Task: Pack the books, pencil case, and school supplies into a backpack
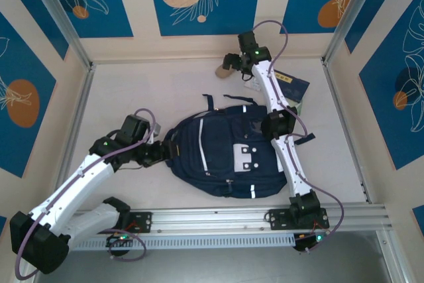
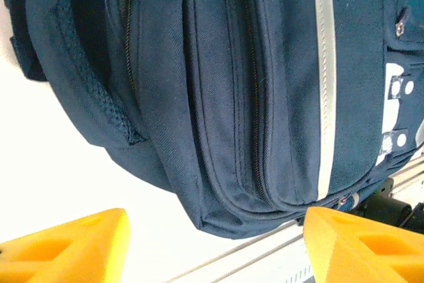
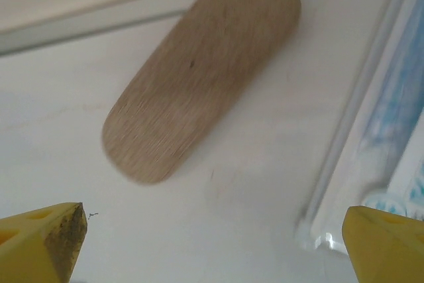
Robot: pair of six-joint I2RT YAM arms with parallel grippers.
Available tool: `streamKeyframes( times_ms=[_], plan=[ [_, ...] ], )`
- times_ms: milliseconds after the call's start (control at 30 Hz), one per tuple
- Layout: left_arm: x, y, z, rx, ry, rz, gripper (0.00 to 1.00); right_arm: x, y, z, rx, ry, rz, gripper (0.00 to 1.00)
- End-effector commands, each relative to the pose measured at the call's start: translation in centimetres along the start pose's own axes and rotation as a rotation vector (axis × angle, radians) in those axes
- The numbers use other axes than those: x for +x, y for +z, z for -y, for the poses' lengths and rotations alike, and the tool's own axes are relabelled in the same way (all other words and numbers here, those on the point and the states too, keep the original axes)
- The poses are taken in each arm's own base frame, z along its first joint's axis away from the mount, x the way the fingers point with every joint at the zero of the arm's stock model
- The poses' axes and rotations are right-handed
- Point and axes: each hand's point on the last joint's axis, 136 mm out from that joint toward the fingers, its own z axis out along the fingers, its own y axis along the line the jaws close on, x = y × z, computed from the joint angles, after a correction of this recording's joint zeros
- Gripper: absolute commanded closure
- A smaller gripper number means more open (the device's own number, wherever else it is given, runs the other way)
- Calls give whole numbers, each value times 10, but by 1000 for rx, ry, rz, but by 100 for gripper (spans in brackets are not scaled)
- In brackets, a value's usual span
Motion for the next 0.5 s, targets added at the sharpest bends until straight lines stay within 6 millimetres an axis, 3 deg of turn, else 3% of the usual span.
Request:
streamKeyframes(
  times_ms=[0, 167, 467],
  plan=[
    [9, -3, -12, -41, -22, -25, 30, -4, 35, 8, 12, 34, 60, 1],
    [11, -4, -15, -61, -18, -34, 30, -14, 47, 17, -46, 145, 81, 1],
    [6, 4, -13, -58, -23, -42, 30, -42, 20, 26, -74, 149, 134, 1]
  ],
)
